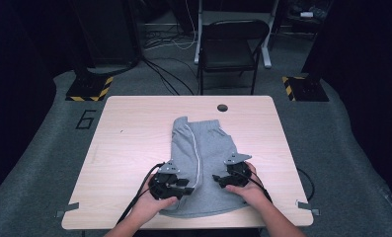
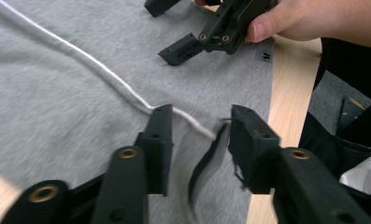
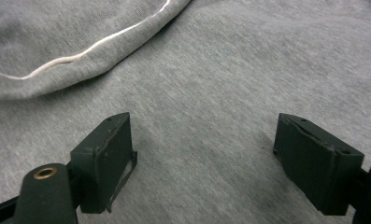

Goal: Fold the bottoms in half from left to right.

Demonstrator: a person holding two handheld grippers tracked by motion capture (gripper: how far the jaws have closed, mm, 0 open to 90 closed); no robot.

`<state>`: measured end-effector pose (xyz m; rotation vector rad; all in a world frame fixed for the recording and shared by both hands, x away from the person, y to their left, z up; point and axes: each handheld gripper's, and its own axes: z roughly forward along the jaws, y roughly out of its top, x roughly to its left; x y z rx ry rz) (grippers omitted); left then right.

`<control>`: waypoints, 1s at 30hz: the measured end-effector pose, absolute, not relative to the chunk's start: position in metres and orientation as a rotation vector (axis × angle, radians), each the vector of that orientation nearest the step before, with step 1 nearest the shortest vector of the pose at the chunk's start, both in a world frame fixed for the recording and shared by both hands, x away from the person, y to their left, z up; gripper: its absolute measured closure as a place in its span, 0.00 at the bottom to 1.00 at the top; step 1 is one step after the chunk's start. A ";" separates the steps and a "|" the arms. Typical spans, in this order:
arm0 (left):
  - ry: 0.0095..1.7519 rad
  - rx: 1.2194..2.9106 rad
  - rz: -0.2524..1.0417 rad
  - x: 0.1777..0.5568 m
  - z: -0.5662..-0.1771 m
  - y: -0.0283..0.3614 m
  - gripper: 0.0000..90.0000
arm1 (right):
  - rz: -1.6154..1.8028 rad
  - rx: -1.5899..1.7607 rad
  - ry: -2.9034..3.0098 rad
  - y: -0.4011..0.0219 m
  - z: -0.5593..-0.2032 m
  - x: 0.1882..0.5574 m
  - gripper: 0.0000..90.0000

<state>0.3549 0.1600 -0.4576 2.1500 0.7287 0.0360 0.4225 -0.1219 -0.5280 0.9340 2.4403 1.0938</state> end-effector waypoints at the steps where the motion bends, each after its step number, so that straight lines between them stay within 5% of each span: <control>1: 0.729 2.139 0.045 0.353 -0.456 0.166 0.60 | 1.089 0.924 2.444 -0.122 -0.527 0.423 0.23; 12: 0.812 2.127 0.144 0.362 -0.469 0.192 0.56 | 1.108 0.935 2.464 -0.111 -0.508 0.411 0.45; 30: 0.898 2.092 0.182 0.393 -0.476 0.203 0.53 | 1.096 0.815 2.552 -0.063 -0.507 0.359 0.44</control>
